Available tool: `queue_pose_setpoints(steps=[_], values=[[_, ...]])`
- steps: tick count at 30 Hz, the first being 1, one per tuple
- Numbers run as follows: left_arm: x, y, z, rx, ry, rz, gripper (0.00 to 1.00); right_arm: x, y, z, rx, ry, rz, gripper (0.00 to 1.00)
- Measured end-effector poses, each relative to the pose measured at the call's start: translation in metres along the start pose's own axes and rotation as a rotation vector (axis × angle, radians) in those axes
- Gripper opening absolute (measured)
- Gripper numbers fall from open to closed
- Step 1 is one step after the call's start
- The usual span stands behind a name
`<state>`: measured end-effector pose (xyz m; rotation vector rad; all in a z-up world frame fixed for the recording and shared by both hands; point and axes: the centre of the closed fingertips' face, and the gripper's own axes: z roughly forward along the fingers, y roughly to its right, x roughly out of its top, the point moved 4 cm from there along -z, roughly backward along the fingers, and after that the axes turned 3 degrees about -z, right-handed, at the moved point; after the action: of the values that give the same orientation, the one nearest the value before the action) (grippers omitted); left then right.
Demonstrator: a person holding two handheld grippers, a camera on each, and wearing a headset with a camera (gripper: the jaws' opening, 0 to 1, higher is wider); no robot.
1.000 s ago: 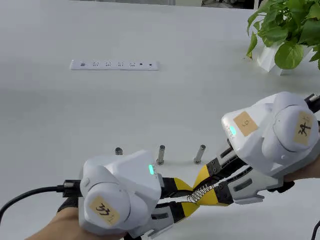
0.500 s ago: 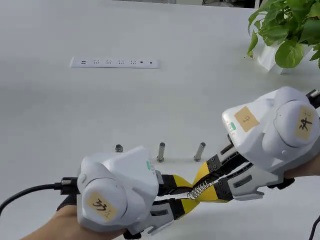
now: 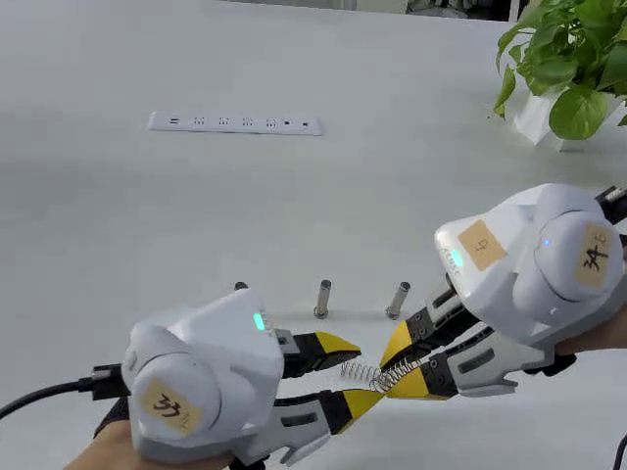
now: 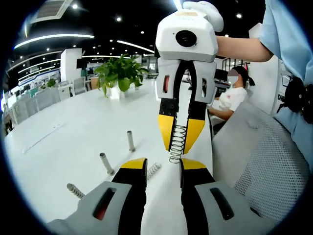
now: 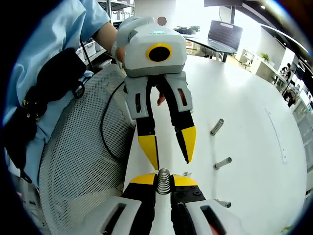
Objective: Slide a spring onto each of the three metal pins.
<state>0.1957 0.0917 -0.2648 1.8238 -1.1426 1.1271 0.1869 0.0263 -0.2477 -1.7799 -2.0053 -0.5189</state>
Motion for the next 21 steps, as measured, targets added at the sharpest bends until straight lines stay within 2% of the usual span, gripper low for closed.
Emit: queue_pose_setpoints(steps=[4,11,15,21], values=[[-0.005,-0.010,-0.008,0.054,0.001,-0.020,0.35,0.000,0.000,0.001,0.004,-0.005,-0.003,0.07],[-0.014,-0.026,-0.025,0.143,-0.003,-0.070,0.51,0.000,0.003,0.002,0.000,-0.006,-0.008,0.07],[-0.020,-0.035,-0.033,0.201,-0.009,-0.097,0.64,0.000,0.004,0.003,0.005,-0.012,-0.003,0.07],[-0.025,-0.042,-0.043,0.250,-0.011,-0.116,0.73,-0.003,0.006,0.006,0.023,-0.034,-0.012,0.07]])
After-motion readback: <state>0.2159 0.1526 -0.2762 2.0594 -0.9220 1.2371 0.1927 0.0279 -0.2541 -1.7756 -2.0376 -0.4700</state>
